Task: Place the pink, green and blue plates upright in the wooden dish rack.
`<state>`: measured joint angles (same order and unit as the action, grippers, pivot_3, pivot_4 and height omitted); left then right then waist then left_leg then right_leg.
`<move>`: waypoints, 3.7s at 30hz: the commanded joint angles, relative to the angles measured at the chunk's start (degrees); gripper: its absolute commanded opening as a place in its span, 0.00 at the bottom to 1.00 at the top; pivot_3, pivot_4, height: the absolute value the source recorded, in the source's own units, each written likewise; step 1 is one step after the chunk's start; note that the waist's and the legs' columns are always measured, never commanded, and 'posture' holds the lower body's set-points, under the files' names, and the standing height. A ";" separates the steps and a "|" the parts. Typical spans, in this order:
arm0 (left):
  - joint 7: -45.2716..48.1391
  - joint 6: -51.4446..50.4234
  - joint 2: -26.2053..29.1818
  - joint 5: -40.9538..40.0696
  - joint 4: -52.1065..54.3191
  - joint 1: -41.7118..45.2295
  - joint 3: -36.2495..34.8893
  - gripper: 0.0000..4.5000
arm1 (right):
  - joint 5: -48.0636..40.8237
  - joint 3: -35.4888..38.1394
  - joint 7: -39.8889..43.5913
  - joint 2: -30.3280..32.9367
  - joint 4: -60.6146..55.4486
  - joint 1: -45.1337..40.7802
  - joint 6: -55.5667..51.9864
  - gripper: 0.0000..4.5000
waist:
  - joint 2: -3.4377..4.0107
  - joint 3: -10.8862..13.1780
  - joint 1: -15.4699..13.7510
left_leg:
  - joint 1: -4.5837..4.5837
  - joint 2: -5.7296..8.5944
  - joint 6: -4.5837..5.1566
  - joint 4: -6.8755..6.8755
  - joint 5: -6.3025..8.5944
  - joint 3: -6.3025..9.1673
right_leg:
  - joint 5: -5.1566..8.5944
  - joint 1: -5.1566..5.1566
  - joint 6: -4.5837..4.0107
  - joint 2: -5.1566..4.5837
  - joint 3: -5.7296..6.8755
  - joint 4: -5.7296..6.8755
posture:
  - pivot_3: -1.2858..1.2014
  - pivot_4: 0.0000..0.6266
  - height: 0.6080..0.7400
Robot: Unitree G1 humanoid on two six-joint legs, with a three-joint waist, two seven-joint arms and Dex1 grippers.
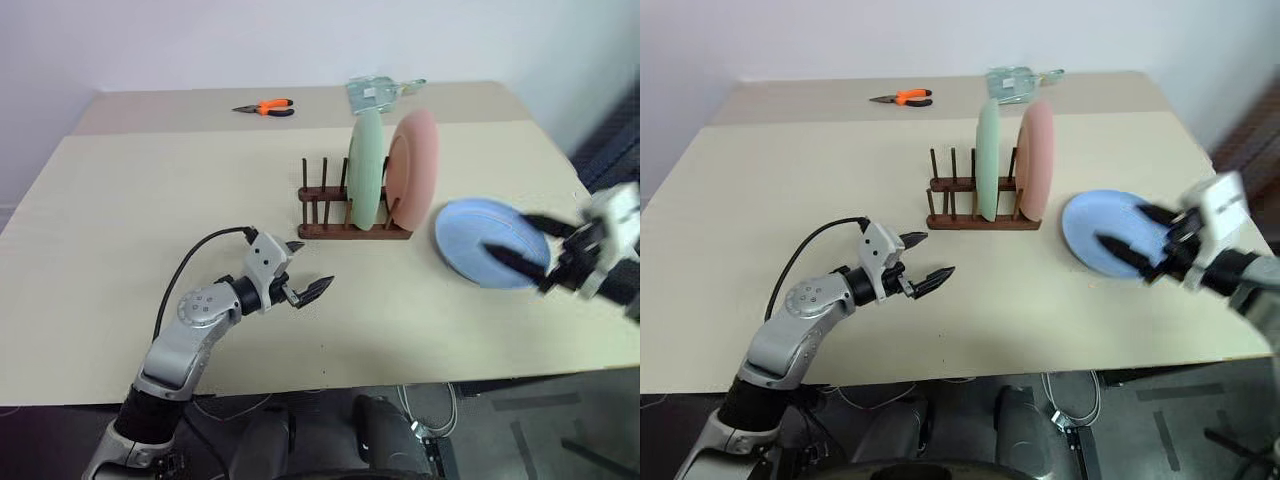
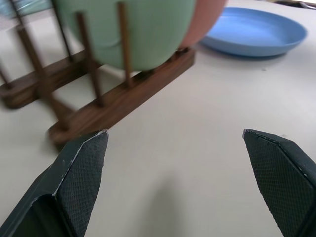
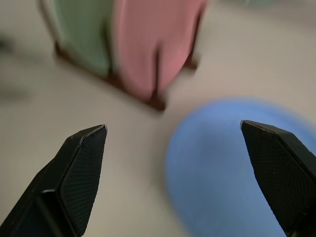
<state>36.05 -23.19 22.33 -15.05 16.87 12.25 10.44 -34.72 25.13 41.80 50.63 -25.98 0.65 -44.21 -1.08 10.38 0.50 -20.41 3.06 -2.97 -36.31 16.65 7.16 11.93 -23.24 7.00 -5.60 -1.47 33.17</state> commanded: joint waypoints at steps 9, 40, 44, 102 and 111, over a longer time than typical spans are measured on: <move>-0.11 1.43 0.23 1.13 1.81 -0.38 -0.40 1.00 | 27.59 -23.54 -12.31 -3.99 13.53 -5.49 15.55 0.86 | -0.10 0.00 -0.73 | 0.00 0.05 0.03 -0.03 0.01 0.09 | -0.14 -0.24 -0.15 -0.04 0.05 -0.06 | 0.52 0.24 1.00; -0.74 4.55 0.00 3.00 -1.79 -0.52 -2.20 1.00 | -26.95 -7.15 -44.13 -45.06 8.98 -63.95 -2.66 0.01 | 0.20 0.09 0.11 | -0.03 -0.02 0.10 -0.35 0.05 0.57 | -0.29 -0.24 -0.24 0.08 0.20 0.27 | 0.52 0.24 1.00; -1.55 5.83 1.57 3.48 -2.79 -1.48 -4.97 1.00 | -34.31 -7.38 -59.02 -55.27 13.48 -62.77 -3.91 0.01 | 0.19 0.08 0.25 | -0.07 0.04 0.09 -0.34 0.04 0.64 | -0.29 -0.25 -0.25 0.04 0.23 0.24 | 0.52 0.24 1.00; 0.86 7.43 3.49 4.78 -4.79 -2.54 -4.23 1.00 | -6.95 5.01 -2.05 -1.35 -0.55 -3.63 8.20 0.76 | 0.13 0.02 -0.55 | 0.04 0.01 0.22 -0.05 0.12 0.22 | -0.03 -0.08 -0.01 -0.02 0.20 -0.06 | 0.52 0.24 1.00; 0.98 8.08 5.21 4.47 -5.27 -3.83 -6.81 1.00 | 3.21 -1.84 -1.36 -5.54 7.49 -1.32 17.89 0.76 | 0.05 -0.03 0.23 | 0.12 -0.44 0.19 -0.08 0.13 -0.43 | -0.11 -0.16 -0.09 0.04 0.16 0.00 | 0.52 0.24 1.00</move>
<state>37.12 -16.12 27.06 -10.53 10.07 8.60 5.27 -32.56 23.43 40.06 45.35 -18.42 -0.44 -28.37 -1.04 10.35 0.73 -20.28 2.63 -2.78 -36.39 16.78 6.74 11.78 -23.52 6.89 -5.56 -1.32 33.17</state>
